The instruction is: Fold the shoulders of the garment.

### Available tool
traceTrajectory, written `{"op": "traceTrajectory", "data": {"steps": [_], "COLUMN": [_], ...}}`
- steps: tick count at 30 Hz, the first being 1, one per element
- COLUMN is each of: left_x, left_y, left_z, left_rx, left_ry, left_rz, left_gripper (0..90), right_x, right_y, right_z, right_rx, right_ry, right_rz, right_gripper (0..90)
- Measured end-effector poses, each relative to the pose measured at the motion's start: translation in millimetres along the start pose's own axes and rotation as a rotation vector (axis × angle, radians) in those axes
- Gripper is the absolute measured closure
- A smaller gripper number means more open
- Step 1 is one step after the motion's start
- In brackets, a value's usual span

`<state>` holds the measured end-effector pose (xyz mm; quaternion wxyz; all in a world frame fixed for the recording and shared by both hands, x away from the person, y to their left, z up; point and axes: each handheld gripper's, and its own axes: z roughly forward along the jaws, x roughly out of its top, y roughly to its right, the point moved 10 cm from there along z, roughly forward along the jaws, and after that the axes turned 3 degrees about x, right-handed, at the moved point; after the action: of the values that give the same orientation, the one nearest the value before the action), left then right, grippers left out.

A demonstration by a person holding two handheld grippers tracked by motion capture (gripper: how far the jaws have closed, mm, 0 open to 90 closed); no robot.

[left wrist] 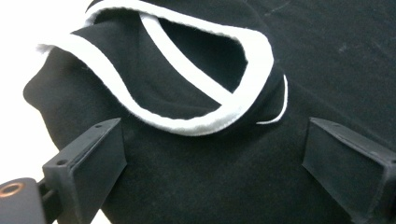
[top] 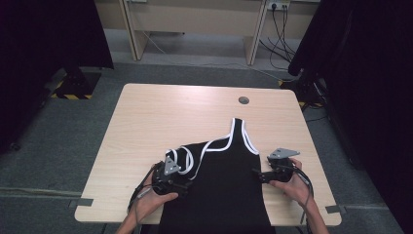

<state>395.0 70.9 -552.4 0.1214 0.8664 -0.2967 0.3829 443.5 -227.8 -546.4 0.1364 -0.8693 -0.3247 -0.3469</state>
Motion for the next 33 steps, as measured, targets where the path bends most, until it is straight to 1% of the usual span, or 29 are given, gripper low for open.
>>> {"op": "traceTrajectory", "data": {"steps": [4, 7, 8, 9, 11, 13, 15, 17, 21, 24, 27, 29, 31, 33], "left_x": [2.8, 3.0, 3.0, 3.0, 2.9, 3.0, 2.9, 2.8, 3.5, 4.0, 4.1, 4.1, 4.2, 4.2], "left_y": [5.2, 5.7, 5.7, 5.7, 5.7, 5.7, 5.7, 5.4, 5.7, 5.6, 5.6, 5.6, 5.7, 5.6], "left_z": [2.8, 3.0, 3.1, 3.1, 3.1, 3.3, 3.4, 3.6, 5.5, 6.4, 6.4, 6.4, 6.6, 6.6], "left_rx": [-0.007, -0.008, -0.008, -0.007, -0.007, -0.007, -0.006, -0.006, -0.005, -0.009, -0.009, -0.009, -0.01, -0.01], "left_ry": [-0.001, -0.001, -0.001, -0.001, -0.001, -0.002, -0.003, -0.006, -0.012, -0.014, -0.014, -0.014, -0.014, -0.014], "left_rz": [0.008, 0.008, 0.008, 0.008, 0.009, 0.008, 0.008, 0.009, 0.006, 0.012, 0.011, 0.011, 0.011, 0.012], "left_gripper": [5.0, 4.9, 4.9, 4.9, 4.8, 4.6, 4.2, 3.5, 1.1, 0.1, 0.0, 0.0, 0.0, 0.0], "right_x": [-7.2, -6.8, -4.0, -0.5, 8.5, 18.1, 26.2, 33.3, 47.6, 57.8, 68.2, 73.8, 80.1, 85.1], "right_y": [7.2, 7.0, 7.4, 8.6, 11.6, 14.5, 17.7, 22.6, 28.7, 33.5, 39.5, 41.6, 42.6, 46.1], "right_z": [-6.2, -8.3, -8.5, -8.7, -9.1, -7.5, -2.8, 2.9, 16.1, 27.0, 37.4, 40.8, 43.7, 47.0], "right_rx": [0.004, 0.016, 0.017, 0.013, 0.016, 0.028, 0.038, 0.033, 0.037, 0.041, 0.033, 0.033, 0.043, 0.034], "right_ry": [0.003, -0.004, 0.004, 0.015, 0.044, 0.068, 0.075, 0.074, 0.071, 0.068, 0.061, 0.061, 0.06, 0.062], "right_rz": [0.026, 0.016, 0.011, 0.017, 0.035, 0.055, 0.068, 0.075, 0.062, 0.064, 0.057, 0.061, 0.071, 0.074], "right_gripper": [19.1, 22.2, 22.5, 22.3, 21.8, 21.7, 21.7, 21.7, 21.2, 21.2, 21.2, 21.2, 21.2, 21.2]}}
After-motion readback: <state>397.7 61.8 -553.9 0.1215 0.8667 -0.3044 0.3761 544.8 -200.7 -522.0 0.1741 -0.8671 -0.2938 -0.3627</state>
